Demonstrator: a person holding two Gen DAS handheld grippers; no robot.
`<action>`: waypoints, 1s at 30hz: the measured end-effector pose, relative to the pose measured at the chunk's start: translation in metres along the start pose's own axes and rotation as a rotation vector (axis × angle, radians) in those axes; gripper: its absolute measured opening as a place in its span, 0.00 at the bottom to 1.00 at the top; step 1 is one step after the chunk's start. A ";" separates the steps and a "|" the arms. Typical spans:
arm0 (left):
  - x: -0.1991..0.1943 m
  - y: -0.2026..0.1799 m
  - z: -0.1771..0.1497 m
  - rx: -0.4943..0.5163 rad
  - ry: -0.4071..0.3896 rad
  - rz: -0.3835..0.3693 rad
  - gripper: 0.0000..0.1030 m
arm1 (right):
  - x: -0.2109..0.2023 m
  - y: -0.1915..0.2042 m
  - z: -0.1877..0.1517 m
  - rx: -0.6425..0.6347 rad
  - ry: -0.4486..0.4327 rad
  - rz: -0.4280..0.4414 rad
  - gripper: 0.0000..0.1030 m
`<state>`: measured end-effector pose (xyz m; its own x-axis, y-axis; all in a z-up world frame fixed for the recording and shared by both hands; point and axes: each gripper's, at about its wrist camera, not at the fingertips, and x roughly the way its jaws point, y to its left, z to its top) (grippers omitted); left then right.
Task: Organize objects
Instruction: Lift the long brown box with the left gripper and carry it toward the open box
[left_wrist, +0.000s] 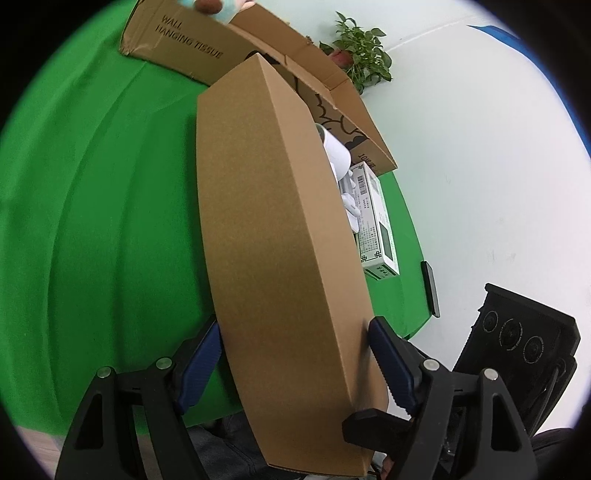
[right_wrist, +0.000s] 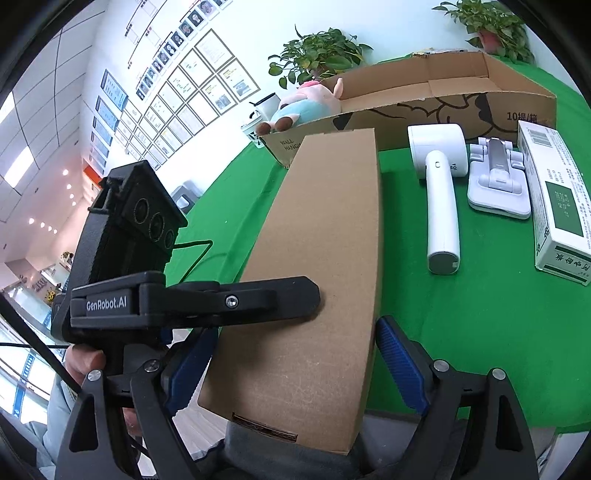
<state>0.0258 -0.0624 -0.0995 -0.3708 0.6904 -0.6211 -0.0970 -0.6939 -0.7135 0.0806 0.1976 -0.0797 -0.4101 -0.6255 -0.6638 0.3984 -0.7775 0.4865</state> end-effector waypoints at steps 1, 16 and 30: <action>-0.003 -0.003 0.000 0.013 -0.008 0.004 0.76 | -0.001 0.001 0.000 -0.002 -0.006 0.000 0.83; -0.053 -0.050 0.017 0.213 -0.135 0.038 0.75 | -0.032 0.037 0.032 -0.148 -0.158 -0.123 0.82; -0.049 -0.102 0.078 0.325 -0.225 0.026 0.75 | -0.040 0.058 0.096 -0.210 -0.271 -0.194 0.81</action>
<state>-0.0179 -0.0417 0.0290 -0.5668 0.6346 -0.5254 -0.3590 -0.7642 -0.5357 0.0418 0.1715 0.0296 -0.6850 -0.4847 -0.5439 0.4402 -0.8702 0.2211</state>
